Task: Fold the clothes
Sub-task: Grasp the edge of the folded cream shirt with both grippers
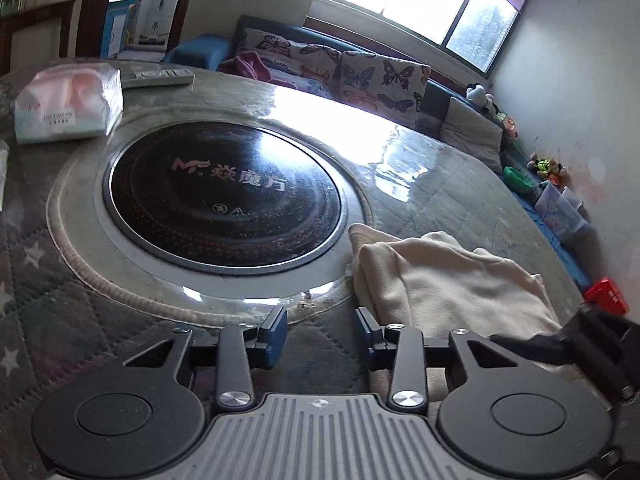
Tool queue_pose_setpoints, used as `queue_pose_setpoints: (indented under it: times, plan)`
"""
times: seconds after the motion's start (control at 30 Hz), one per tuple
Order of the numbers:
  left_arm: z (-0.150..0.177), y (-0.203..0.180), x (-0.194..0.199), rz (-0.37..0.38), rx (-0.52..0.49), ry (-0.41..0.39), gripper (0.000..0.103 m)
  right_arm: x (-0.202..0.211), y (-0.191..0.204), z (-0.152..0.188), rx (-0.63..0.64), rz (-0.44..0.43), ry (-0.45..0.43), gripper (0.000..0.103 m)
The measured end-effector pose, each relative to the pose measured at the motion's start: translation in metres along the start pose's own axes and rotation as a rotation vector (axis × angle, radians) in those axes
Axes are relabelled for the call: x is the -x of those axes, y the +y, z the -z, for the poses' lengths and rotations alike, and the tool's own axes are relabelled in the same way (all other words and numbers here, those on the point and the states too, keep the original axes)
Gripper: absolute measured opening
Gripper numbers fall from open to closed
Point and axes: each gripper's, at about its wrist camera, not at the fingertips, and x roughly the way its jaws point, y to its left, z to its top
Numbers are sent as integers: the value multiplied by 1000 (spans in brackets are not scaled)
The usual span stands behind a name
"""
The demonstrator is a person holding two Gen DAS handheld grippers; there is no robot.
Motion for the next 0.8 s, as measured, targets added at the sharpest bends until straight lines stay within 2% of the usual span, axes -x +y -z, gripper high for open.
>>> queue_pose_setpoints:
  times: [0.17, 0.2, 0.3, 0.33, 0.37, 0.43, 0.53, 0.8]
  plan:
    - [-2, 6, -2, 54, 106, 16, 46, -21, 12, -14, 78, -20, 29, 52]
    - [-2, 8, -3, 67, 134, 20, 48, -23, 13, -16, 79, -15, 33, 45]
    - [-4, 11, -3, 100, 213, 20, 61, -26, 6, -19, 36, -9, 33, 24]
    - [-5, 12, -3, 110, 240, 21, 66, -24, 2, -20, 11, -9, 25, 22]
    - [-5, 12, -4, 120, 270, 21, 72, -21, -2, -20, -16, -10, 12, 20]
    - [-6, 13, -7, 144, 335, 19, 76, -14, -11, -21, -68, -11, -16, 18]
    - [-9, 13, -12, 173, 421, 21, 88, -4, -21, -21, -124, -10, -53, 17]
    - [-13, 12, -34, 254, 591, 65, 87, 17, -47, -16, -225, -2, -119, 15]
